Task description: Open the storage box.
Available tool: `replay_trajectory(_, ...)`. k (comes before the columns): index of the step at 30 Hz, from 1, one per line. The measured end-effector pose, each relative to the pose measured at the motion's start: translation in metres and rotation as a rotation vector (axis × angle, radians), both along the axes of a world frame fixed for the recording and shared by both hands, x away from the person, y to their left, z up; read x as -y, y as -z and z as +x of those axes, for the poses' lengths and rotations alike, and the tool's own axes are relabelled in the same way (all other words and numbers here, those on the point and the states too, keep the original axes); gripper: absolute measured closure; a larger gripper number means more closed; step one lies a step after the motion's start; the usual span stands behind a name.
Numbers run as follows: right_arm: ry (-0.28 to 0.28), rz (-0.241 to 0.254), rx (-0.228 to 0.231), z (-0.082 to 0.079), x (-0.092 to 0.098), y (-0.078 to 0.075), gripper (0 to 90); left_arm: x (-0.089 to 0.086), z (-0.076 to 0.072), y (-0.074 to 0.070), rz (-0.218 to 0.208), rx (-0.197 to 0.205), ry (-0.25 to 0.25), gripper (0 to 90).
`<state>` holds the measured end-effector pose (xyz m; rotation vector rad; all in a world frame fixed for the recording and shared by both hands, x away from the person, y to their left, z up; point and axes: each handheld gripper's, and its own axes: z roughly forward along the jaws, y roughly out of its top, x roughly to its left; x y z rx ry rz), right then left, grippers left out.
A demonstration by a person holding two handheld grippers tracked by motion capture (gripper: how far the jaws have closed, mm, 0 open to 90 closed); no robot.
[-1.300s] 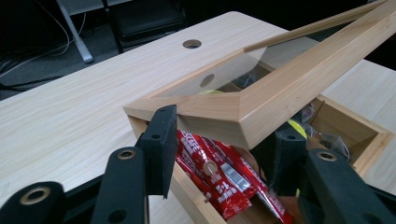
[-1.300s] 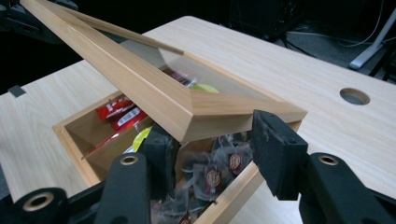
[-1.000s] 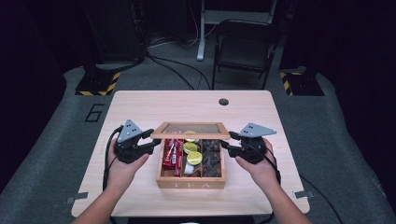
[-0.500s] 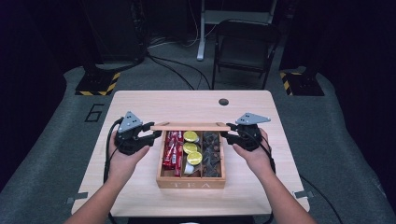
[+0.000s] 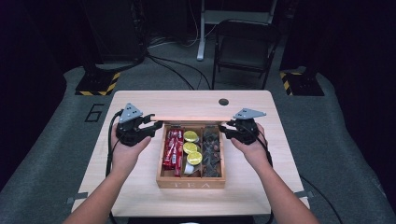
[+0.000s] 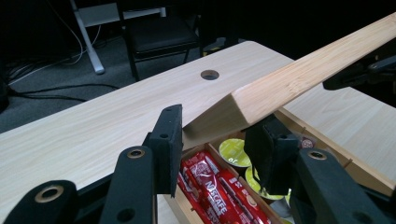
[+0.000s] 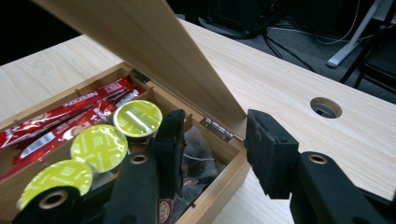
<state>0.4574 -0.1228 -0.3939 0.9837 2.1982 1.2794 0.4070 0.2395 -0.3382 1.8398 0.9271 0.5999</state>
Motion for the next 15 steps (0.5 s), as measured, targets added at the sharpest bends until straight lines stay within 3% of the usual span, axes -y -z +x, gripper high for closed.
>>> replay_trajectory(8,0.018,-0.015,-0.01,0.015,-0.004,0.011,57.2,0.002,0.003,0.0,0.005,0.003,-0.009,57.1)
replay_trajectory(15,0.026,0.013,0.001,0.016,-0.004,0.012,57.8,0.002,0.002,0.0,0.009,0.007,-0.016,57.0)
